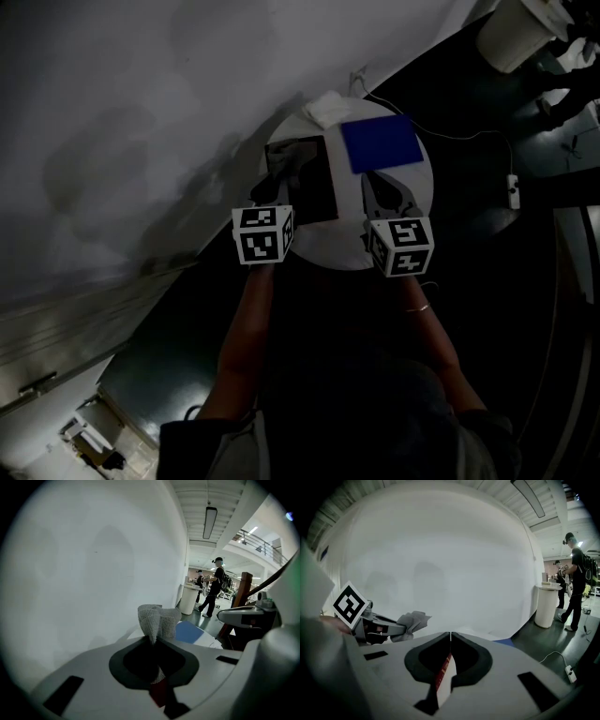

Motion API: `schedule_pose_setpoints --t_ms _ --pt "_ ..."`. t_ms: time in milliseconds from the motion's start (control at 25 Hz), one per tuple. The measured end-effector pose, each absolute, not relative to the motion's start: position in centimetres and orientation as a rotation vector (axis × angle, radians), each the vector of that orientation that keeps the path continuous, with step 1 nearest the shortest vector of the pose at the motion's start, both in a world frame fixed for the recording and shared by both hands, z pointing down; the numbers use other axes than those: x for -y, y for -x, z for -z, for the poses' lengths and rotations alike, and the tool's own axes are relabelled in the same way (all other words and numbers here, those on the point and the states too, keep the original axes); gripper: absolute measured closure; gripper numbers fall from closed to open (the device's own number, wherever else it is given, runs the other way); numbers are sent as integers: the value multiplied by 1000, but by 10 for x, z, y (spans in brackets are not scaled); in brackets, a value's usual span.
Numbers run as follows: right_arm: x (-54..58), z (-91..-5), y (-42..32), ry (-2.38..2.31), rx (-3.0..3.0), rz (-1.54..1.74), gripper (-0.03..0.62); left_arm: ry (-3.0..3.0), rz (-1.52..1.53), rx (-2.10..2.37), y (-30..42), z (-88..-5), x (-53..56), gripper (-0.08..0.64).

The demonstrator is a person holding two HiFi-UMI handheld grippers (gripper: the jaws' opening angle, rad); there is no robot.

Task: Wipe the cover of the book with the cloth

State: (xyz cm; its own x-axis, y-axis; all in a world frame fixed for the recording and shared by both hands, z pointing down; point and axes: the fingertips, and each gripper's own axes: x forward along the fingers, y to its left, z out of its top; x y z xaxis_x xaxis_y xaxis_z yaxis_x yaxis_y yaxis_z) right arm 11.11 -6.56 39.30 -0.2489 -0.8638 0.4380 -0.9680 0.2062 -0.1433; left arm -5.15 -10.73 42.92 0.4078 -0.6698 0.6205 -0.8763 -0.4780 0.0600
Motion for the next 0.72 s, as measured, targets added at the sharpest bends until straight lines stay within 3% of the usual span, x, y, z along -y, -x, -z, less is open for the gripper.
schedule_pose_setpoints --t_ms 720 --pt "58 -446 -177 -1977 1928 -783 563 -2417 -995 991 -54 -496 209 525"
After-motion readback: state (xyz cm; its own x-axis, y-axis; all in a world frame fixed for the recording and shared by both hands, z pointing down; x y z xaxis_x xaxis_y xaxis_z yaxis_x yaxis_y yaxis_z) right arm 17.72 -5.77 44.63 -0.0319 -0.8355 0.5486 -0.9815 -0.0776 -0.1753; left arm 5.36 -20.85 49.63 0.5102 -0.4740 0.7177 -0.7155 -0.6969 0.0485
